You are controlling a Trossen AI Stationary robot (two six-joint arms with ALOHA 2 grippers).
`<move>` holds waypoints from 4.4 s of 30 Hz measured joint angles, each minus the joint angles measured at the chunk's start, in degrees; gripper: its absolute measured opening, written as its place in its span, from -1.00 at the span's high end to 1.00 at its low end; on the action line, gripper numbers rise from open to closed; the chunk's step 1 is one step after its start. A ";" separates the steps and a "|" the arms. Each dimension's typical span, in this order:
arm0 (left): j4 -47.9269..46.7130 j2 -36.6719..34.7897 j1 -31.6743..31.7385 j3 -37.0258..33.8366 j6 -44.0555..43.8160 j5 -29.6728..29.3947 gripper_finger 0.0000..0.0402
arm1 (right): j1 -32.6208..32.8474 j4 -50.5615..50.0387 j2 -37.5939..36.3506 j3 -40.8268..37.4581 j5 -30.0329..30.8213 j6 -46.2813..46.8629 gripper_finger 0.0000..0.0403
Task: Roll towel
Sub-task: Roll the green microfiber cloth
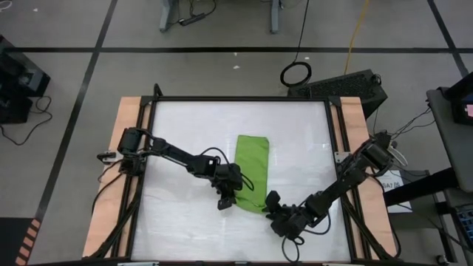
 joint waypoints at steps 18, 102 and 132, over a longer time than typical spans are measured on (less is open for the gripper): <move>0.03 0.00 -0.09 -0.07 0.05 3.64 0.90 | -5.20 -1.33 -0.13 -0.22 -1.95 7.97 0.71; -24.75 -1.99 -10.56 12.94 21.96 -20.65 0.68 | -10.67 -7.21 -2.71 -0.24 -19.97 26.21 0.99; -12.93 -1.90 -26.27 8.74 39.12 -52.05 0.26 | -11.66 -6.45 -2.71 -0.32 -21.65 26.04 0.99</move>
